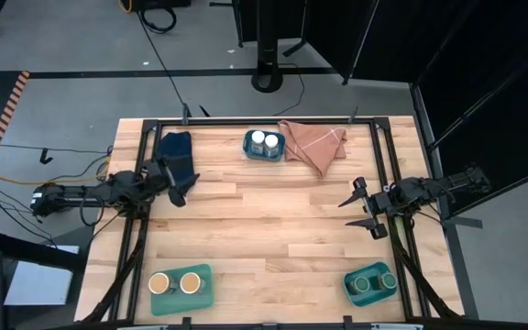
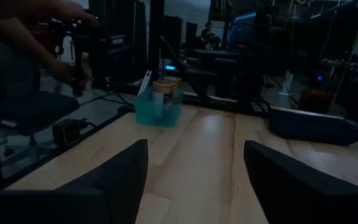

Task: Sort spices by type
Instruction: Return to Home Position

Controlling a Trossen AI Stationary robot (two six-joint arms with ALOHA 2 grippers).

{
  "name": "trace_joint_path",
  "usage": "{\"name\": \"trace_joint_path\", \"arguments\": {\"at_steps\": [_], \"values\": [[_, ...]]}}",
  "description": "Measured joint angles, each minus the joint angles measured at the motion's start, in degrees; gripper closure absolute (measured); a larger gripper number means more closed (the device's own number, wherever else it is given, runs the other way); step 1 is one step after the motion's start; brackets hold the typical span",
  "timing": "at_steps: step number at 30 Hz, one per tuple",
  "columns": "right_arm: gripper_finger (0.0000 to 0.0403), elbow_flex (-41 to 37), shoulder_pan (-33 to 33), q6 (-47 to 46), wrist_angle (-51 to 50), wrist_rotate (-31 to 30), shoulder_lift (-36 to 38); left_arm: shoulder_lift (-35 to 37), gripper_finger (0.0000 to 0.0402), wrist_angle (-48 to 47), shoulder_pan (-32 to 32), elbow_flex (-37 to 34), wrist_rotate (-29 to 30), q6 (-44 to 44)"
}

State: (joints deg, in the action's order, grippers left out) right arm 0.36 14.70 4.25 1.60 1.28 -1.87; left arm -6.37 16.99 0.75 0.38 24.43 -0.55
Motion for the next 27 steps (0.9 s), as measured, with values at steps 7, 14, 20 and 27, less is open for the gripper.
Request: {"name": "trace_joint_path", "arguments": {"at_steps": [7,14,20,27], "values": [[0.0135,0.0,0.0,0.0,0.0,0.0,0.0,0.0,0.0051,-3.4,0.0,0.0,-0.7,1.1],[0.0131,0.0,0.0,0.0,0.0,0.0,0.0,0.0,0.0051,-7.4,0.0,0.0,-1.9,-1.3],[0.0134,0.0,0.0,0.0,0.0,0.0,0.0,0.0,0.0051,-13.5,0.0,0.0,-2.2,-1.2],[0.0132,0.0,0.0,0.0,0.0,0.0,0.0,0.0,0.0051,-12.2,0.0,0.0,-2.1,-1.2]]}}
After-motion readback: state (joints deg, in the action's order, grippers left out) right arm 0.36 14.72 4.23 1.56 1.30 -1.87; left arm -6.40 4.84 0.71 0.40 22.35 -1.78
